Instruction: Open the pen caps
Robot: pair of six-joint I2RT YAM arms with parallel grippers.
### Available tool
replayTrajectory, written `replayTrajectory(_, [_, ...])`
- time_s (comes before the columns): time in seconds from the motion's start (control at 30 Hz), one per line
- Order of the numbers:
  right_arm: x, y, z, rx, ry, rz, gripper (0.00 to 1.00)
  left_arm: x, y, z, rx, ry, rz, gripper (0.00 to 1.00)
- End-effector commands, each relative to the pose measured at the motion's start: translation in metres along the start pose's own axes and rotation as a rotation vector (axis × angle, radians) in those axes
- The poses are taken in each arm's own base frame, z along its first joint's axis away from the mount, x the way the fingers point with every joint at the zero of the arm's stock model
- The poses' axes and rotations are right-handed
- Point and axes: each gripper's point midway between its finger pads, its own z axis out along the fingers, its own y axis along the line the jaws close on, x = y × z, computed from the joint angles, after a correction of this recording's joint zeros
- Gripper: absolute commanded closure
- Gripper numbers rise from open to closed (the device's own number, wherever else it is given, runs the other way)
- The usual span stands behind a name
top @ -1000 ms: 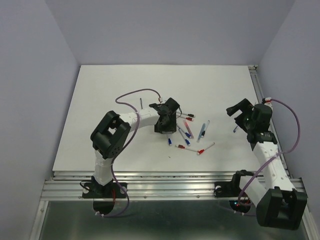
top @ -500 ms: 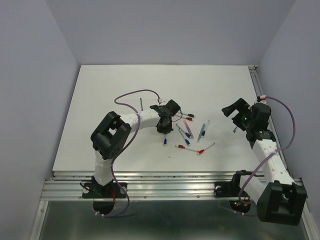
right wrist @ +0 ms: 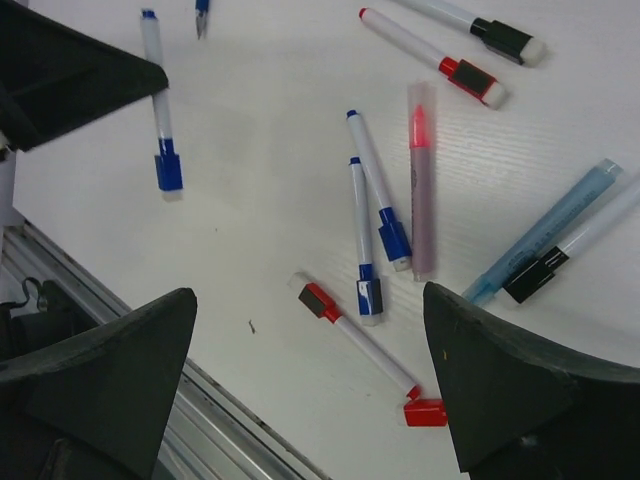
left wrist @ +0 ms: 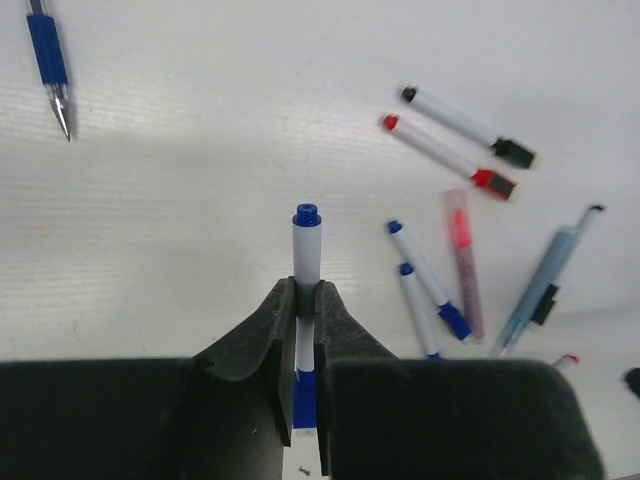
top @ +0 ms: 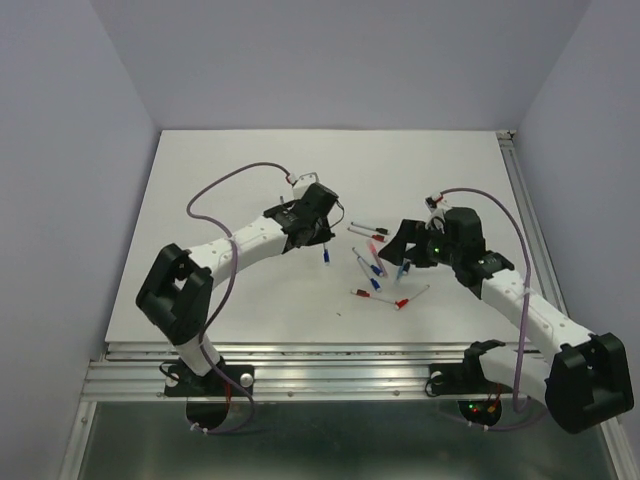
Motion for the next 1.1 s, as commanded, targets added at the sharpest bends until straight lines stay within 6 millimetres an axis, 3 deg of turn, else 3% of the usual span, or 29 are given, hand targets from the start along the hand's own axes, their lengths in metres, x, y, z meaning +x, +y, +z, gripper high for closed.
replayTrajectory(0.0, [-0.021,0.049,0.002,-0.157,-0.043,-0.138,0.00,-0.044,-0.018,-0.032,0.094,-0.158,-0.125,1.00])
replayTrajectory(0.03, [-0.015,0.062,0.005,-0.195,-0.028,-0.161,0.00,-0.047,-0.020,-0.037,0.106,-0.165,-0.151,1.00])
replayTrajectory(0.1, [-0.022,0.082,0.010,-0.244,-0.067,-0.168,0.00,-0.054,-0.026,-0.047,0.147,-0.184,-0.182,1.00])
replayTrajectory(0.13, [-0.014,0.092,0.017,-0.265,-0.048,-0.165,0.00,-0.053,-0.029,-0.051,0.169,-0.180,-0.201,1.00])
replayTrajectory(0.17, [-0.020,0.103,0.020,-0.292,-0.076,-0.180,0.00,-0.055,-0.031,-0.054,0.183,-0.186,-0.217,1.00])
replayTrajectory(0.23, [-0.014,0.112,0.033,-0.286,-0.067,-0.182,0.00,-0.057,-0.035,-0.060,0.222,-0.198,-0.233,1.00])
replayTrajectory(0.27, [-0.022,0.121,0.037,-0.295,-0.082,-0.189,0.00,-0.059,-0.034,-0.064,0.231,-0.206,-0.251,1.00])
replayTrajectory(0.43, [-0.030,0.127,0.060,-0.272,-0.079,-0.176,0.00,-0.058,-0.030,-0.071,0.249,-0.219,-0.272,1.00])
replayTrajectory(0.6, [-0.028,0.133,0.078,-0.298,-0.051,-0.180,0.16,-0.057,-0.027,-0.075,0.259,-0.233,-0.297,1.00])
replayTrajectory(0.8, [-0.021,0.143,0.089,-0.333,-0.009,-0.182,0.22,-0.058,-0.026,-0.078,0.266,-0.241,-0.324,1.00])
replayTrajectory(0.83, [-0.020,0.143,0.090,-0.333,-0.007,-0.178,0.25,-0.059,-0.026,-0.078,0.266,-0.244,-0.327,1.00])
replayTrajectory(0.87, [-0.019,0.144,0.091,-0.338,-0.005,-0.179,0.36,-0.059,-0.026,-0.077,0.266,-0.245,-0.329,1.00])
replayTrajectory(0.97, [-0.015,0.145,0.094,-0.350,0.005,-0.172,0.52,-0.058,-0.026,-0.075,0.264,-0.242,-0.329,1.00])
replayTrajectory(1.0, [-0.013,0.145,0.094,-0.355,0.012,-0.172,0.68,-0.058,-0.027,-0.075,0.267,-0.240,-0.331,1.00])
replayTrajectory(1.07, [-0.009,0.147,0.094,-0.368,0.025,-0.171,0.84,-0.058,-0.028,-0.075,0.268,-0.241,-0.331,1.00])
